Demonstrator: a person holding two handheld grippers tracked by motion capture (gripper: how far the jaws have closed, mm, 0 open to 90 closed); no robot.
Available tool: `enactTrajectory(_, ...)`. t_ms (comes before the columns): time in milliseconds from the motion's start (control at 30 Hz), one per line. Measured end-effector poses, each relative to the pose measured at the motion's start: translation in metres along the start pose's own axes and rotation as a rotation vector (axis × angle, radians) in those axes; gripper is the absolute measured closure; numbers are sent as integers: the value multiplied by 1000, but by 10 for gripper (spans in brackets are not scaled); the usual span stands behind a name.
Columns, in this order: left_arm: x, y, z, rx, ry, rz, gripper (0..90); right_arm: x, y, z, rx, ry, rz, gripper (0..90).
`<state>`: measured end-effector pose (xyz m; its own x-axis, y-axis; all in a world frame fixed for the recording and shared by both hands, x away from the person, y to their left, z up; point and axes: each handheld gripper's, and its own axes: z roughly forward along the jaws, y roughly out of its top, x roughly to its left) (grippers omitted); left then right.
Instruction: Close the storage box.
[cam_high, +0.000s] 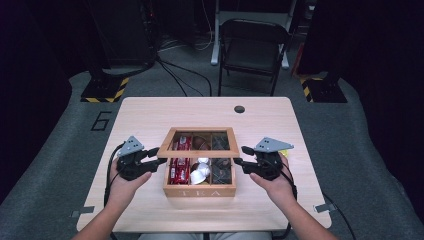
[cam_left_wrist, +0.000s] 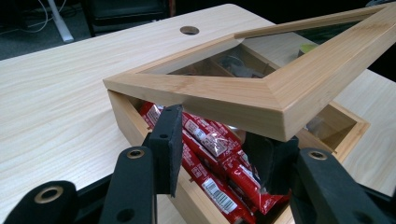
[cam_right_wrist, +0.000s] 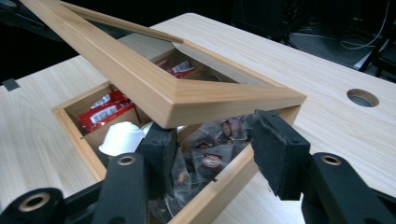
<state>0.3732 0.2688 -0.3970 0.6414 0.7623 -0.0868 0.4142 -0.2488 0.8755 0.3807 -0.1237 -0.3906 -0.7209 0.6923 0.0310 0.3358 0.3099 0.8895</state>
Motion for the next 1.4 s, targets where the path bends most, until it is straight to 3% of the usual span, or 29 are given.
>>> enactTrajectory(167,-4,-4,-2,9,9,32,565,9,-3,1,-15,3,-13,508)
enactTrajectory(300,-8,-9,-7,7,-2,35,564,14,-7,3,-7,-10,-28,506)
enactTrajectory(533,-13,-15,-11,1,-7,45,561,15,-17,4,-16,5,29,507)
enactTrajectory(633,-14,-21,-11,-15,-7,32,561,16,-21,4,-15,9,45,508)
enactTrajectory(867,-16,-32,-10,-28,-18,7,561,20,-28,5,-12,-1,27,508)
enactTrajectory(1400,-18,-49,-7,-13,-34,-16,561,26,-45,5,2,2,45,508)
